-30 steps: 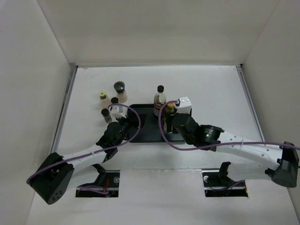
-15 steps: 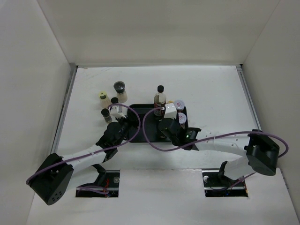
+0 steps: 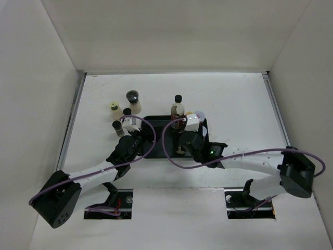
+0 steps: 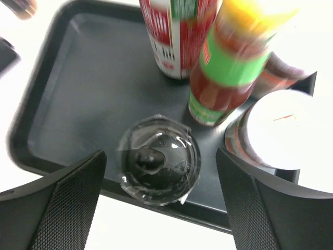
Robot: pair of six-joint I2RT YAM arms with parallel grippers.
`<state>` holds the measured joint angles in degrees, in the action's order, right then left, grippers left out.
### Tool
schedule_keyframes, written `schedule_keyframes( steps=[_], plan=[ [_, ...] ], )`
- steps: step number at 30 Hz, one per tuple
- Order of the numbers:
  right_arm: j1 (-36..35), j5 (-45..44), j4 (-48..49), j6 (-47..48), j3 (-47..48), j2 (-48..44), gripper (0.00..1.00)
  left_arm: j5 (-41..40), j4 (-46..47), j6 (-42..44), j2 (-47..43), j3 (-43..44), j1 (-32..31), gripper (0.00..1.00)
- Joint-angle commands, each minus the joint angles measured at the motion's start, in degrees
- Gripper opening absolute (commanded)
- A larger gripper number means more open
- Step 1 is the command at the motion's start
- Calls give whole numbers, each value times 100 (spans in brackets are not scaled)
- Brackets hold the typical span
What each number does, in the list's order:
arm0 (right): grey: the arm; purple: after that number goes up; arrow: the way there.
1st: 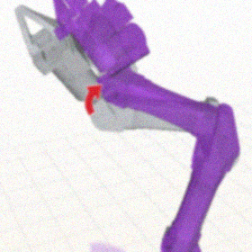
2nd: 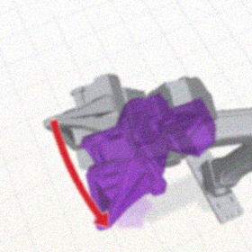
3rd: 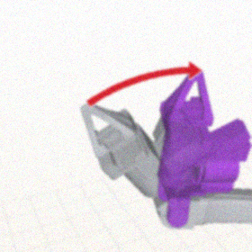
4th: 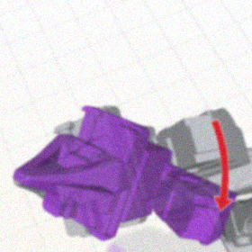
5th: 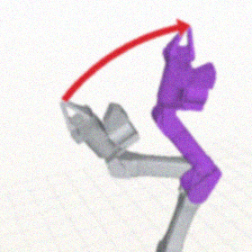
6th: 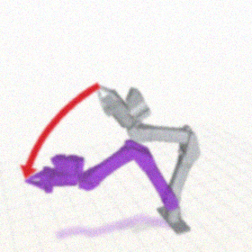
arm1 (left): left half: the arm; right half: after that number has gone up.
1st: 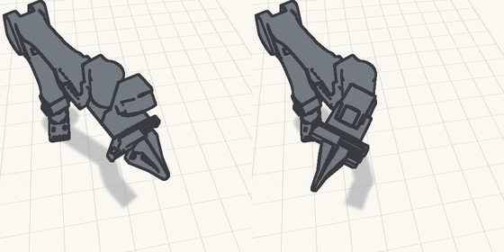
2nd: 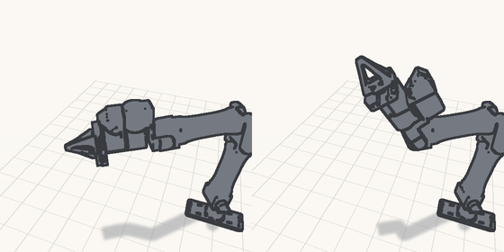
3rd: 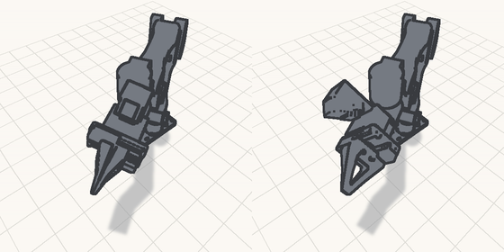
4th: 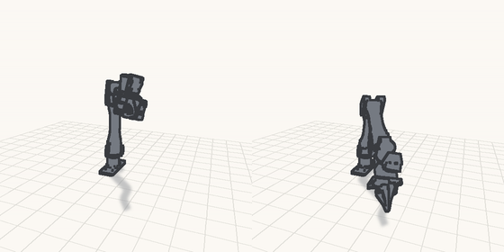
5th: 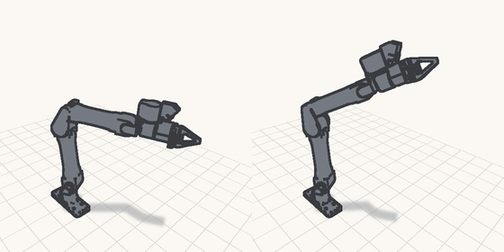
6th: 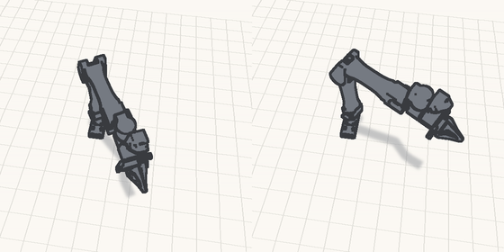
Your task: Organize the condiment bottles
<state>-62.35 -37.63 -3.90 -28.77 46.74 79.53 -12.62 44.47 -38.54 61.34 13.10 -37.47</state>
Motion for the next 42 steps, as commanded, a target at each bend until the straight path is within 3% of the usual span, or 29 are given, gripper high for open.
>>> schedule_keyframes(
  steps=[1, 4, 6, 9, 10, 12, 16, 19, 21, 26, 30, 38, 42],
  plan=[
    [-27, 18, 425, 301, 212, -788, 91, -38, -16, 224, -341, 218, 78, 65],
    [16, 343, 530, 627, 274, -1289, 88, -91, -394, 295, -500, 412, 96, 56],
    [174, 475, 688, 724, 187, -1632, 69, -100, -657, 347, -562, 587, 113, 43],
    [481, 537, 890, 751, -41, -2168, 30, -301, -1350, 427, -632, 1026, 140, 26],
    [604, 528, 961, 742, -129, -2326, 23, -459, -1614, 453, -606, 1210, 157, 24],
    [824, 537, 1066, 663, -331, -2616, 19, -845, -2115, 575, -518, 1588, 236, 24],
    [1255, 721, 1164, 601, -683, -2846, 26, -1584, -2776, 875, -360, 2160, 517, 44],
    [1457, 818, 1382, 399, -1043, -2899, 41, -2015, -3066, 945, -237, 2459, 772, 61],
    [1598, 914, 1585, 381, -1228, -2873, 52, -2156, -3198, 998, -36, 2688, 930, 68],
    [1739, 1187, 1892, 294, -1536, -2802, 74, -1955, -3839, 1393, 834, 3688, 1168, 75],
    [1853, 1310, 1998, 39, -1738, -2811, 85, -1902, -4261, 1630, 1616, 4445, 1282, 80],
    [2020, 1609, 2007, -102, -1800, -2925, 92, -1726, -5096, 2044, 2698, 5562, 1510, 85],
    [2003, 1636, 2025, -102, -1800, -2934, 94, -1700, -5132, 2062, 3023, 5703, 1616, 85]
  ],
)
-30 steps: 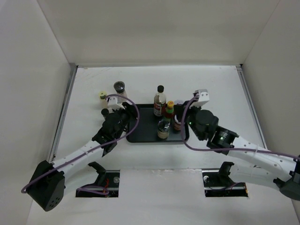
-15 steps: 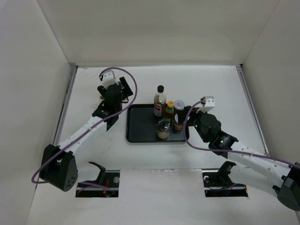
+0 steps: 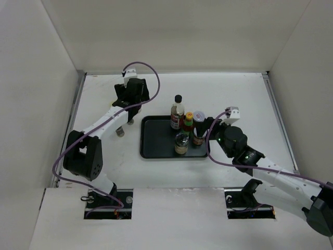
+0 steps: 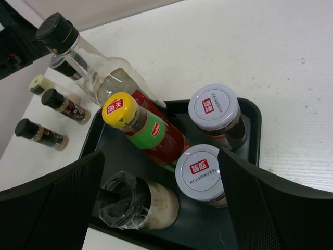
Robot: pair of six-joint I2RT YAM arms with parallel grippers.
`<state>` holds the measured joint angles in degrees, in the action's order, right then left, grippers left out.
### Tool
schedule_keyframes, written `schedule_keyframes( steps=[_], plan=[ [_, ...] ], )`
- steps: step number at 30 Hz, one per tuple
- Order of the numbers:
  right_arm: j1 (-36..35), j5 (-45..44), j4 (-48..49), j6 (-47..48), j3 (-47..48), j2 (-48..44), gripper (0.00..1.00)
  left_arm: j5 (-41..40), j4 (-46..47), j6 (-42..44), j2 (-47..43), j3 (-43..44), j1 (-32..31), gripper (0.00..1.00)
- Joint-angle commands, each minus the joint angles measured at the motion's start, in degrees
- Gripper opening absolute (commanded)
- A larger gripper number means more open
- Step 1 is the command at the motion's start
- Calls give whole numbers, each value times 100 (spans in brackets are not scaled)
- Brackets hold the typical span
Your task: Organize the condiment bottles
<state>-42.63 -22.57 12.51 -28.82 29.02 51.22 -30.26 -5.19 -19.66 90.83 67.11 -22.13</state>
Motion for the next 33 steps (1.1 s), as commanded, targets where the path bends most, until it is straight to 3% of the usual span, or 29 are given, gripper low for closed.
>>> schedule_keyframes(
  steps=[1, 11, 23, 26, 33],
  plan=[
    [31, 138, 383, -98, -27, -78, 94, 82, -158, 173, 154, 329, 99, 85],
    [31, 139, 392, -80, -19, 28, 95, 108, -79, 296, 690, 645, 249, 85],
    [295, 279, 357, -80, -98, -165, 96, 187, 79, 261, 989, 742, 372, 76],
    [313, 297, 366, -89, -80, -34, 96, 214, 80, 270, 1025, 742, 389, 71],
    [304, 297, 392, -89, -71, 89, 95, 214, 299, 243, 744, 584, 354, 48]
  ],
)
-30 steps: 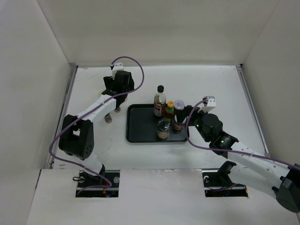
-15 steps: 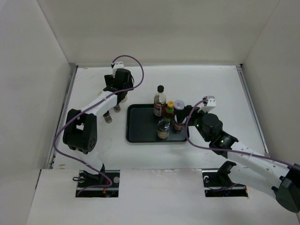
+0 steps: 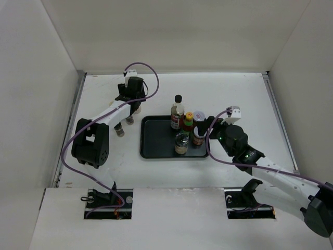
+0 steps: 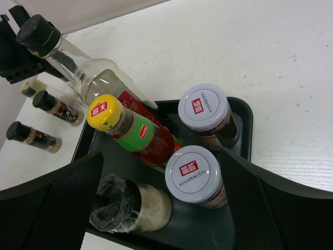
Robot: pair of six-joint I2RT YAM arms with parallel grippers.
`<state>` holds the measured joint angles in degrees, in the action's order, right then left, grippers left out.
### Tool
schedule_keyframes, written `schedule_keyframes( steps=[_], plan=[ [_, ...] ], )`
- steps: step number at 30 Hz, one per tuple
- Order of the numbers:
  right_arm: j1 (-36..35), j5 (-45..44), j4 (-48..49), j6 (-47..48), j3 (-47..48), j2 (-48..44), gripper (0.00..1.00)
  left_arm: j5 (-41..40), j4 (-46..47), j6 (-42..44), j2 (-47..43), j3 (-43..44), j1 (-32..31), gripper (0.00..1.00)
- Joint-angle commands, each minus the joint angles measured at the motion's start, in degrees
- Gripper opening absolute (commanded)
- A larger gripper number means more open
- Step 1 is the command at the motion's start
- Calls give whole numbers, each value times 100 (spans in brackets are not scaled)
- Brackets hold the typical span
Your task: Organize the condiment bottles
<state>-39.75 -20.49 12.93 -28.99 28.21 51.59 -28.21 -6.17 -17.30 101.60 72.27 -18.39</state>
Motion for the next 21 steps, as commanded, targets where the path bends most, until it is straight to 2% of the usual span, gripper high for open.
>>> schedule_keyframes(
  steps=[1, 5, 11, 21],
  plan=[
    [-2, 89, 351, -71, 27, 70, 95, -18, 493, 7, -438, 33, -46, 47],
    [-11, 54, 394, -54, 45, 158, 95, -9, 846, 51, -930, -29, -151, 46],
    [-11, 71, 465, -63, 10, 158, 95, -53, 820, 130, -1660, -72, -520, 46],
    [7, 63, 474, -63, -8, 149, 95, -45, 890, -203, -2487, -1320, -1609, 46]
  ],
)
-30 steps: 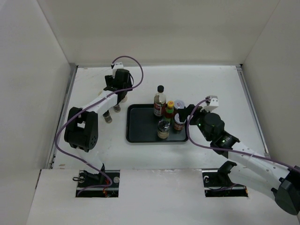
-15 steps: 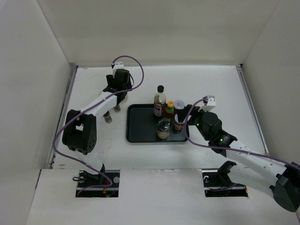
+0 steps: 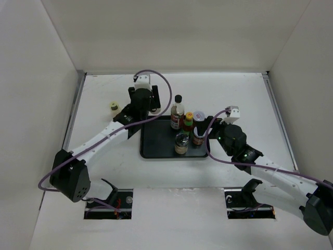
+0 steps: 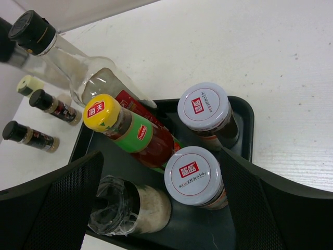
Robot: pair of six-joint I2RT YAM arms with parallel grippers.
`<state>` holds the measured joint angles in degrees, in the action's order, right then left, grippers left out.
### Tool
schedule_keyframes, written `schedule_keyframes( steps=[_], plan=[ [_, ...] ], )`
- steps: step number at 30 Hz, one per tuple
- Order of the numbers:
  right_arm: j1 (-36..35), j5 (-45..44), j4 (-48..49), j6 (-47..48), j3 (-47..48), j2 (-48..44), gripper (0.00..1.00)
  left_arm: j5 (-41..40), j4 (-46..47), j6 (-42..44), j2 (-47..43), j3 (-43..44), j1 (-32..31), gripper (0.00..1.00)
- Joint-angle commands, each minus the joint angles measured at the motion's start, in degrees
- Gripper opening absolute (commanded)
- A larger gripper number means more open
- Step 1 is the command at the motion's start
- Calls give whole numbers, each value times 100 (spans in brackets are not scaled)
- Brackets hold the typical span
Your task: Organize the condiment bottles
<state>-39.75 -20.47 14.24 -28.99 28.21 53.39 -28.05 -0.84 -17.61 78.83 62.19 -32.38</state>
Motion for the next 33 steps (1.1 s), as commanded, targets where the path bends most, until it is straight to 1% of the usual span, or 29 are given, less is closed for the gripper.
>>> schedule_keyframes(
  steps=[1, 6, 10, 14, 23, 25, 28, 30, 33],
  plan=[
    [15, 52, 343, -63, -8, -39, 95, -69, 374, -225, -245, -418, -290, 46],
    [7, 43, 343, -54, -17, -30, 95, -42, 523, -419, -280, -840, -677, 45],
    [59, 52, 369, -71, -26, 23, 95, -42, 717, -524, -17, -981, -809, 45],
    [50, 34, 378, -63, -17, 49, 95, -25, 1007, -533, 194, -1051, -844, 45],
    [77, 52, 378, -54, -26, 58, 95, -77, 1112, -419, 555, -1016, -862, 46],
    [77, 52, 378, -54, -26, 67, 95, -77, 1139, -419, 590, -1025, -862, 50],
    [68, 61, 378, -54, -17, 111, 95, -86, 1139, -410, 555, -1078, -879, 62],
    [59, 43, 378, -54, -17, 111, 95, -139, 1165, -410, 476, -1139, -888, 72],
    [68, 61, 378, -54, -17, 119, 95, -157, 1165, -375, 283, -1218, -897, 81]
  ],
)
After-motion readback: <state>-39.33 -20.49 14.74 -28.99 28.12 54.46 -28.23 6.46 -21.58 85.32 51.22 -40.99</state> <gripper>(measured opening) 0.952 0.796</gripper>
